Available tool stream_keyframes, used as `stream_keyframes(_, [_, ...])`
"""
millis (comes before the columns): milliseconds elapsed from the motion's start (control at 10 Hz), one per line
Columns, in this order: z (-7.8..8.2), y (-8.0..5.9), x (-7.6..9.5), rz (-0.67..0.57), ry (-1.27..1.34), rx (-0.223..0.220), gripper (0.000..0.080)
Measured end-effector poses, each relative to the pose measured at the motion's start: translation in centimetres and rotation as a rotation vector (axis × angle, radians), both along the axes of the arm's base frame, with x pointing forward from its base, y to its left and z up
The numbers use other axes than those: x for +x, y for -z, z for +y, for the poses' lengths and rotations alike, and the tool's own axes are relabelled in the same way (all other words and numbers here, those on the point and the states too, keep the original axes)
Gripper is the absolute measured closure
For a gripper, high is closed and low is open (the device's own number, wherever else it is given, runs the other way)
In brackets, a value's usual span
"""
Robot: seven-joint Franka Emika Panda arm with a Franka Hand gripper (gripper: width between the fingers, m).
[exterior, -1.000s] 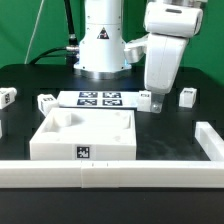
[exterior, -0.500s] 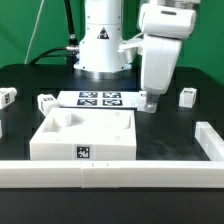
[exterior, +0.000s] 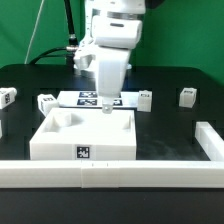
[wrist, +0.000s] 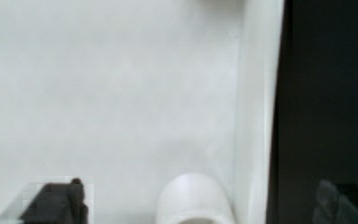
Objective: Assemble one leg
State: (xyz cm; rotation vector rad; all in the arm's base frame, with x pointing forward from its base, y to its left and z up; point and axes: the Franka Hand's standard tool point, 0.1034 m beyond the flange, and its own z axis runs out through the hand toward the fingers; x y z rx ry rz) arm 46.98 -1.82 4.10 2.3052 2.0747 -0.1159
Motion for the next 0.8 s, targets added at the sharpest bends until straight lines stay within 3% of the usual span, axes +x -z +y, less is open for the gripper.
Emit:
stream_keyframes(300, [-0.1, 2.0, -0.9, 0.009, 0.008, 0.015, 0.0150])
stream_keyframes(600, [0.2, 2.8, -1.1, 0.020, 0.007, 0.020, 0.0150])
stream_keyframes(700, [0.5, 2.8, -1.0, 0.017, 0.007, 0.021, 0.0187])
stream_keyframes(800, [0.7, 2.7, -1.0, 0.016, 0.007, 0.020, 0.0344])
